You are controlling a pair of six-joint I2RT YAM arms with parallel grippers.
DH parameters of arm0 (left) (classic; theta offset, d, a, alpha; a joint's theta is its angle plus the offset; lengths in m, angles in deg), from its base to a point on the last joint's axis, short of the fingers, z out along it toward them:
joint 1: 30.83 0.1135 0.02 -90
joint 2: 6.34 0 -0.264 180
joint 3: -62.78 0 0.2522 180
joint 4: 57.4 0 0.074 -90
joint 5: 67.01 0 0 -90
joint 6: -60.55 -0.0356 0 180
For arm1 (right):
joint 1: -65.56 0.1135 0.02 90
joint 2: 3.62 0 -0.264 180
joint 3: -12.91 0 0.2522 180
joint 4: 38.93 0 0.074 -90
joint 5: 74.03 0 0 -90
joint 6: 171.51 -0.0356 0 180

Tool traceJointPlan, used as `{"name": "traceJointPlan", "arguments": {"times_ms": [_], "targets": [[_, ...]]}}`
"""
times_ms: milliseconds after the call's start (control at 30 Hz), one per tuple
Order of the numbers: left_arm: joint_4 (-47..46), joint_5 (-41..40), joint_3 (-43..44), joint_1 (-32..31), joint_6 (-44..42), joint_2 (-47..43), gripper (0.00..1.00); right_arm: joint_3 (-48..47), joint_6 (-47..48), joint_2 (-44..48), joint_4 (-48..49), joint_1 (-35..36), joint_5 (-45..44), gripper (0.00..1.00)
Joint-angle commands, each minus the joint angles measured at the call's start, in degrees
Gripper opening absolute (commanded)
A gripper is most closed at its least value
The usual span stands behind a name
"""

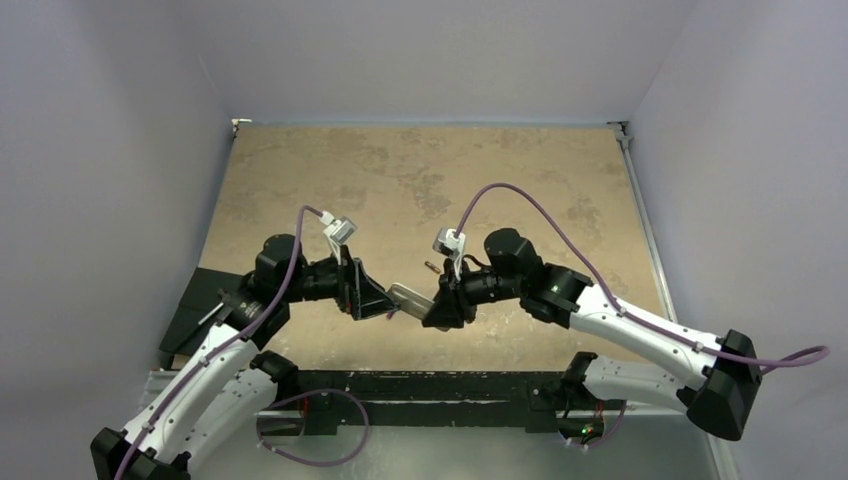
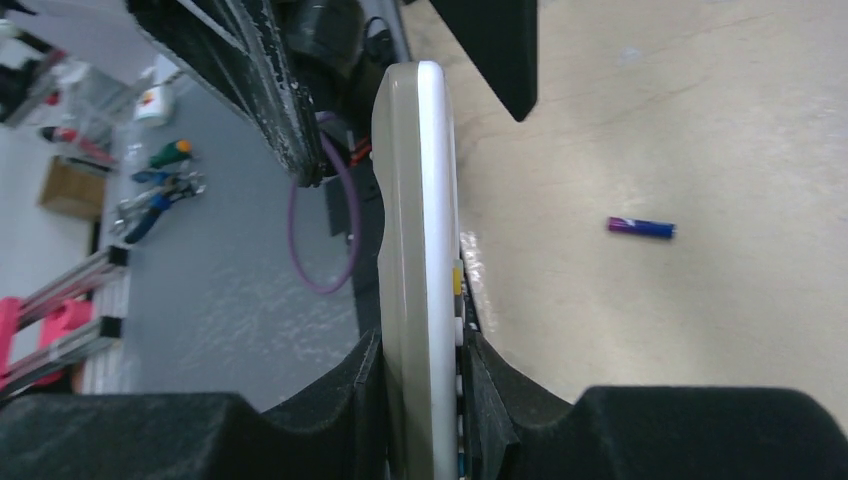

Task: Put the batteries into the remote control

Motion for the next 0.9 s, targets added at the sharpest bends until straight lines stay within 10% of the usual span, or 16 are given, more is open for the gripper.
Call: {"name": "traceJointPlan", "arguments": {"times_ms": [0,867], "targets": [[-6.0,4.8,-0.8,0.2,2.0,0.2,0.92,1.0,-3.7,-2.2,8.6,-1.7,15.8,0.00],[-12.0,11.6,-3.6,0.1,6.9,0.0,0.39,3.3,-14.4,-10.9,23.8,-5.9,30.0,0.00]]}}
